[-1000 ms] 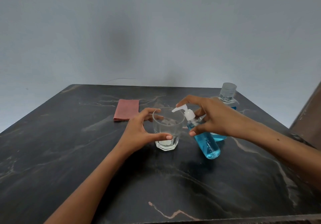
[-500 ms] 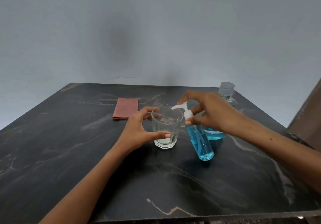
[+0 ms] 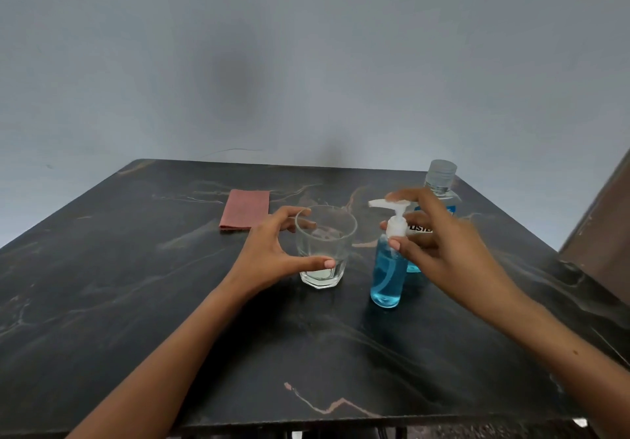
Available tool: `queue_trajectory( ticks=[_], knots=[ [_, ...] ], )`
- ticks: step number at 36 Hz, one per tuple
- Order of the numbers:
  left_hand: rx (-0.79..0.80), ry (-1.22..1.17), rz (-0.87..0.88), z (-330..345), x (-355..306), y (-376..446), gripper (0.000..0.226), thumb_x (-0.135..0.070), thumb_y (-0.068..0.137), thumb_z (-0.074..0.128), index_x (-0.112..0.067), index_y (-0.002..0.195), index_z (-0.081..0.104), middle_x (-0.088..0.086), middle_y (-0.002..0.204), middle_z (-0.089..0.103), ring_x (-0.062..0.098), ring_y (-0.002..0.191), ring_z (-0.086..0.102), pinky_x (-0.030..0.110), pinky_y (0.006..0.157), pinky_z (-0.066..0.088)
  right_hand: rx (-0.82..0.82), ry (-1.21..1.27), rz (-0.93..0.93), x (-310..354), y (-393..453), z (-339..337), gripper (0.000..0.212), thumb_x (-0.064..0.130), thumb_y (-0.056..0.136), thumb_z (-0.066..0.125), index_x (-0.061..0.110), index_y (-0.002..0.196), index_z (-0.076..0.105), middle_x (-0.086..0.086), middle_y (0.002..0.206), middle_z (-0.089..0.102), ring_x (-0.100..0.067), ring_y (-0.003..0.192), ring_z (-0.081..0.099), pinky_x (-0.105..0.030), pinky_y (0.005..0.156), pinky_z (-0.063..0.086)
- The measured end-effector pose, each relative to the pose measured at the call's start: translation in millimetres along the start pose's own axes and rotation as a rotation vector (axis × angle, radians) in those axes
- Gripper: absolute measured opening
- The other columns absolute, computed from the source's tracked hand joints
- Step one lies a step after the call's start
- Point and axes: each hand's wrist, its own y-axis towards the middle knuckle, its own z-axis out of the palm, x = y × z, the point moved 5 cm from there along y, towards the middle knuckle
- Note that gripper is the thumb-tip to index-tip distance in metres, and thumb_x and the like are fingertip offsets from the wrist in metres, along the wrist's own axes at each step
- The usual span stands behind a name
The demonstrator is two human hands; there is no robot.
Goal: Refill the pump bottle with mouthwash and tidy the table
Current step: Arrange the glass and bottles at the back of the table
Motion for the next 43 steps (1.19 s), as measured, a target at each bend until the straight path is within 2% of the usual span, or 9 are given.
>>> queue_trajectory(
  ticks=[3, 8, 14, 21, 27, 30, 34, 37, 43],
  knots=[
    [-0.006, -0.002, -0.001, 0.6, 0.0, -1.3, 0.087, -0.067, 0.044, 0.081, -0.038, 0.12, 0.05, -0.023, 0.107, 0.066, -0.014, 0.105, 0.055, -0.001, 0.08, 0.038, -0.059, 0.022, 0.012, -3.3, -10.5, 4.0, 0.05, 0.021, 0.089, 0.061, 0.051, 0.119, 0.035, 0.019, 0.113, 0.056, 0.013, 0.087, 0.057, -0.001, 0.075, 0.047],
    [-0.026, 0.002, 0.007, 1.1, 0.0, -1.6, 0.085, -0.061, 0.046, 0.084, -0.036, 0.12, 0.052, -0.02, 0.108, 0.068, -0.009, 0.106, 0.058, 0.007, 0.082, 0.038, -0.051, 0.037, 0.065, -7.8, -18.5, 15.2, 0.081, 0.03, 0.077, 0.074, 0.065, 0.122, 0.018, 0.008, 0.137, 0.05, -0.01, 0.118, 0.053, -0.032, 0.098, 0.047],
    [-0.026, 0.001, 0.016, 1.3, -0.8, -1.9, 0.085, -0.062, 0.046, 0.083, -0.035, 0.121, 0.052, -0.019, 0.109, 0.067, -0.008, 0.106, 0.058, 0.005, 0.083, 0.038, -0.079, -0.003, 0.048, -14.3, -19.5, 27.0, 0.11, 0.02, 0.073, 0.08, 0.073, 0.125, -0.001, 0.004, 0.153, 0.034, -0.018, 0.135, 0.043, -0.042, 0.106, 0.042],
    [-0.025, 0.007, 0.022, 1.3, 0.1, -0.8, 0.086, -0.064, 0.046, 0.081, -0.036, 0.121, 0.051, -0.023, 0.107, 0.065, -0.013, 0.104, 0.057, -0.003, 0.08, 0.037, -0.124, -0.073, 0.044, -21.4, -8.9, 37.2, 0.115, 0.02, 0.074, 0.079, 0.073, 0.124, -0.009, -0.001, 0.154, 0.033, -0.023, 0.136, 0.043, -0.05, 0.107, 0.041],
    [-0.033, -0.008, -0.019, 0.7, 6.9, 3.3, 0.085, -0.065, 0.045, 0.081, -0.039, 0.119, 0.049, -0.028, 0.104, 0.062, -0.014, 0.102, 0.055, 0.002, 0.076, 0.038, -0.184, -0.073, 0.0, -30.8, 13.8, 52.4, 0.12, 0.013, 0.073, 0.08, 0.067, 0.13, -0.01, 0.001, 0.156, 0.026, -0.022, 0.138, 0.038, -0.031, 0.108, 0.031],
    [-0.055, -0.021, -0.048, -3.6, 13.4, 9.7, 0.086, -0.06, 0.046, 0.084, -0.033, 0.12, 0.05, -0.02, 0.108, 0.064, -0.003, 0.104, 0.058, 0.008, 0.082, 0.039, -0.207, -0.076, -0.03, -34.6, 26.3, 59.2, 0.121, 0.01, 0.074, 0.08, 0.063, 0.134, -0.011, 0.003, 0.158, 0.022, -0.02, 0.14, 0.033, -0.021, 0.103, 0.024],
    [-0.046, -0.013, -0.085, -11.5, 22.2, 25.8, 0.084, -0.045, 0.049, 0.09, -0.026, 0.121, 0.052, -0.008, 0.112, 0.066, 0.005, 0.105, 0.061, 0.019, 0.086, 0.047, -0.211, -0.077, -0.049, -36.1, 42.8, 67.0, 0.123, 0.008, 0.076, 0.077, 0.062, 0.133, -0.017, 0.001, 0.159, 0.019, -0.024, 0.141, 0.032, -0.035, 0.11, 0.029],
    [-0.045, 0.031, -0.1, -16.9, 29.1, 42.3, 0.086, -0.039, 0.051, 0.092, -0.018, 0.124, 0.053, -0.001, 0.113, 0.067, 0.011, 0.105, 0.062, 0.012, 0.079, 0.045, -0.213, -0.079, -0.044, -37.0, 57.4, 72.4, 0.123, 0.004, 0.076, 0.076, 0.058, 0.134, -0.018, -0.002, 0.16, 0.018, -0.028, 0.141, 0.033, -0.047, 0.11, 0.033],
    [-0.04, 0.05, -0.187, -21.5, 49.6, 73.0, 0.091, -0.047, 0.051, 0.089, -0.023, 0.128, 0.049, -0.001, 0.126, 0.062, 0.016, 0.109, 0.06, 0.018, 0.071, 0.048, -0.238, -0.16, 0.018, -47.0, 91.9, 86.0, 0.118, 0.004, 0.077, 0.075, 0.039, 0.146, -0.014, -0.012, 0.153, 0.031, -0.035, 0.129, 0.047, -0.049, 0.098, 0.046]
  ],
)
